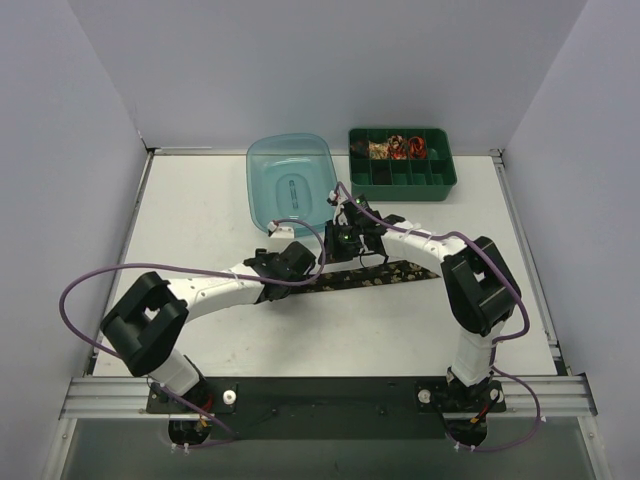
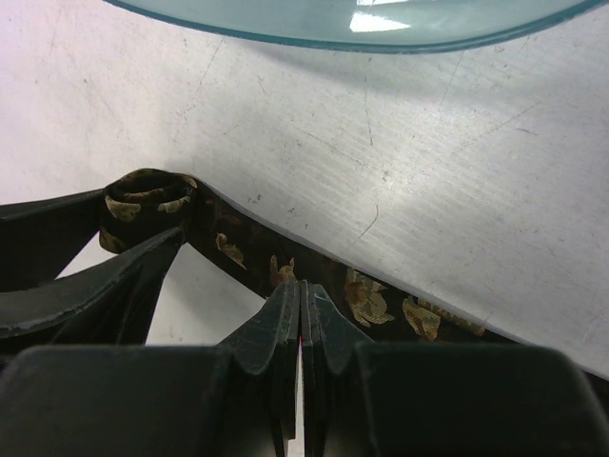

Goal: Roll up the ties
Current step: Roll the tie at the center of the board.

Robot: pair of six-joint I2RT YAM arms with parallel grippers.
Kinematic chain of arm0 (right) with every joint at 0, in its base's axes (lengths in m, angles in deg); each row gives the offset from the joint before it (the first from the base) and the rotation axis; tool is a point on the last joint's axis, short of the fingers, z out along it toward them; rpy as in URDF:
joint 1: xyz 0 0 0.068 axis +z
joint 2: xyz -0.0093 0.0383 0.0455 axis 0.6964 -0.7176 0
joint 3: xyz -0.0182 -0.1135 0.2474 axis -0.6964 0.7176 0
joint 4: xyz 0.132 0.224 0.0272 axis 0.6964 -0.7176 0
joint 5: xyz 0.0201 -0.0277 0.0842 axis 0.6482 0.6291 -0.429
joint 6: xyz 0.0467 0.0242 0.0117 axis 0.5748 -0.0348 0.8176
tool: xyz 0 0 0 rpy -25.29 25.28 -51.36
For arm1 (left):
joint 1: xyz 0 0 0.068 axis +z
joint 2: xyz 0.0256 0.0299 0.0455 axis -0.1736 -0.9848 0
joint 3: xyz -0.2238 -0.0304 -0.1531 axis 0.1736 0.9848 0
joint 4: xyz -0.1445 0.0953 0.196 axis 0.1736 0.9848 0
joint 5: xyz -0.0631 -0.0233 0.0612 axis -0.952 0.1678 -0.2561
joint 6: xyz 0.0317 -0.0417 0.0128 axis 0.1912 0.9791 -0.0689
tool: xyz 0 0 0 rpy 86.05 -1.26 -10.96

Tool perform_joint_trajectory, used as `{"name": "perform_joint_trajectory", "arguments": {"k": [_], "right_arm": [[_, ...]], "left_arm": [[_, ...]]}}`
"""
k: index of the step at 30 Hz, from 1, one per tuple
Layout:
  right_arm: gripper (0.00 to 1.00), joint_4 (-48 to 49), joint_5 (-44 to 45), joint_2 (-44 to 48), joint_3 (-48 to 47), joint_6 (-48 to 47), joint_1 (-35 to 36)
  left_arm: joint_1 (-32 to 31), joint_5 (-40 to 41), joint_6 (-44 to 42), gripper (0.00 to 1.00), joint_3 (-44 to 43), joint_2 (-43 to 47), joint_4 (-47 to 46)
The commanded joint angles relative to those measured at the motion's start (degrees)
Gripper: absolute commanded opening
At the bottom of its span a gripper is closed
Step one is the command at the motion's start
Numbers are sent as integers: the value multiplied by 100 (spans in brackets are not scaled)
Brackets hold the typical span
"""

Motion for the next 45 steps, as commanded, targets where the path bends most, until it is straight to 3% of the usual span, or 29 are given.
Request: {"name": "perform_joint_trajectory", "arguments": {"k": [1,8,14,15,18,30,41,45], "right_arm": [[0,6,-43,101,-164,-51,30],[0,6,-87,66,-191,-86,74],[0,-205,-8,23,-138,-174,171],[0,-197,-8,22,-121,-174,188],[0,-197,-17,-13,-112,-183,189],[0,-249,-26,-48,-112,-209,189],[0,-197,-105,31,29,-175,110],[0,-170,-122,75,108,-166,39]], "left_arm": [[22,29,50,57,5,-20,-194],[22,196,-20,34,-118,-64,34],[22,319,-47,22,-136,-99,192],[31,354,-47,13,-162,-108,228],[22,521,-38,1,-258,-161,421],[-83,1172,-240,0,-724,-521,1142],[-584,1893,94,0,-1665,-1892,2161],[-681,1770,120,0,-1727,-2033,2022]]}}
